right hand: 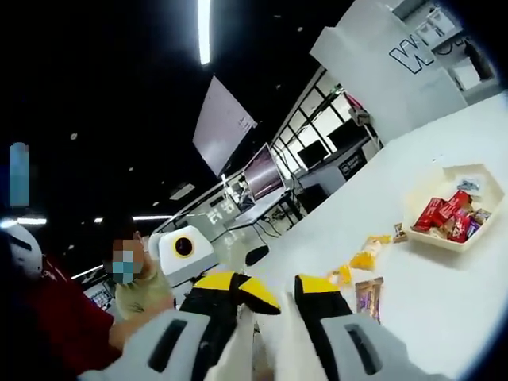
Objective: Place the target food into the container with the food tongs after gripping and lifting it, then release it inside without dropping or visibly crushing the food.
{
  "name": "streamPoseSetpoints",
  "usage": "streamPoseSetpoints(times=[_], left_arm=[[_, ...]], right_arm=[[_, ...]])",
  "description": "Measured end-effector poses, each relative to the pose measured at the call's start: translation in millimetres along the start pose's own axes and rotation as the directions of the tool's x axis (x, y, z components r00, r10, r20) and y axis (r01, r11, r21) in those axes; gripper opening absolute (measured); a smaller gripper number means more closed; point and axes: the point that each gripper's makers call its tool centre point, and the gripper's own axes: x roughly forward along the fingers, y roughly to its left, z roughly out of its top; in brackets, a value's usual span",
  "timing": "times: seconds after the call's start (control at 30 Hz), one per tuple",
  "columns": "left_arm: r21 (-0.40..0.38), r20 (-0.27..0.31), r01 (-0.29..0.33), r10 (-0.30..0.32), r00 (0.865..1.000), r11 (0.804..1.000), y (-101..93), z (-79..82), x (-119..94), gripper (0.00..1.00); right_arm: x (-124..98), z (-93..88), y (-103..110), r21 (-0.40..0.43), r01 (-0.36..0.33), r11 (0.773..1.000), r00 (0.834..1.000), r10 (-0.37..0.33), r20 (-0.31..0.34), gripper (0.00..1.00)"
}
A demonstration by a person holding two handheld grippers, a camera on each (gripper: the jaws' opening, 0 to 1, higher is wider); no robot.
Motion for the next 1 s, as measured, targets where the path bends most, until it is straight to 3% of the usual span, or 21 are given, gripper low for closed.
streamPoseSetpoints(times=[0.07,0.1,0.17,0.2,0.23,0.47,0.53,0.67,0.73,0.83,1.0], left_arm=[[-0.014,0.021,0.048,-0.047,0.999,0.999,-5.9,4.2,0,0.09],[-0.031,0.030,0.111,-0.110,0.993,0.993,-17.0,6.3,-1,0.06],[0.003,0.058,0.195,-0.195,0.979,0.981,-31.9,12.1,-1,0.01],[0.006,0.055,0.150,-0.150,0.987,0.989,-24.4,11.3,0,0.01],[0.024,0.057,0.152,-0.154,0.986,0.988,-24.0,11.7,0,0.01],[0.036,0.061,0.241,-0.243,0.968,0.970,-34.9,15.2,-6,0.01],[0.024,0.075,0.288,-0.289,0.954,0.957,-41.9,18.3,-9,0.01],[0.019,0.085,0.332,-0.333,0.939,0.943,-46.8,20.8,-12,0.01],[-0.013,0.132,0.357,-0.352,0.927,0.934,-47.9,28.7,-16,0.01],[-0.014,0.155,0.359,-0.353,0.923,0.933,-48.1,34.2,-19,0.01],[-0.017,0.128,0.384,-0.379,0.917,0.923,-56.4,33.1,-16,0.01]], right_arm=[[-2,3.1,2,0.018,-0.017,1.000,1.000,0.017,0.012,0.24],[-3,5.3,5,0.010,-0.030,0.999,0.999,0.030,0.022,0.25],[-3,11.0,14,-0.090,-0.069,0.994,0.996,0.074,0.050,0.29],[-3,13.6,15,-0.149,-0.061,0.987,0.996,0.071,0.062,0.29],[-4,10.9,17,-0.193,-0.049,0.980,0.997,0.060,0.048,0.30],[-7,9.1,35,-0.205,-0.139,0.969,0.989,0.148,0.030,0.28],[-8,9.3,45,-0.214,-0.179,0.960,0.982,0.189,0.026,0.27],[-10,8.7,54,-0.248,-0.220,0.944,0.973,0.229,0.011,0.28],[-13,6.2,59,-0.277,-0.242,0.930,0.968,0.251,-0.003,0.30],[-14,6.6,68,-0.263,-0.274,0.925,0.959,0.283,-0.005,0.36],[-11,2.2,71,-0.246,-0.297,0.923,0.954,0.297,-0.039,0.34]])
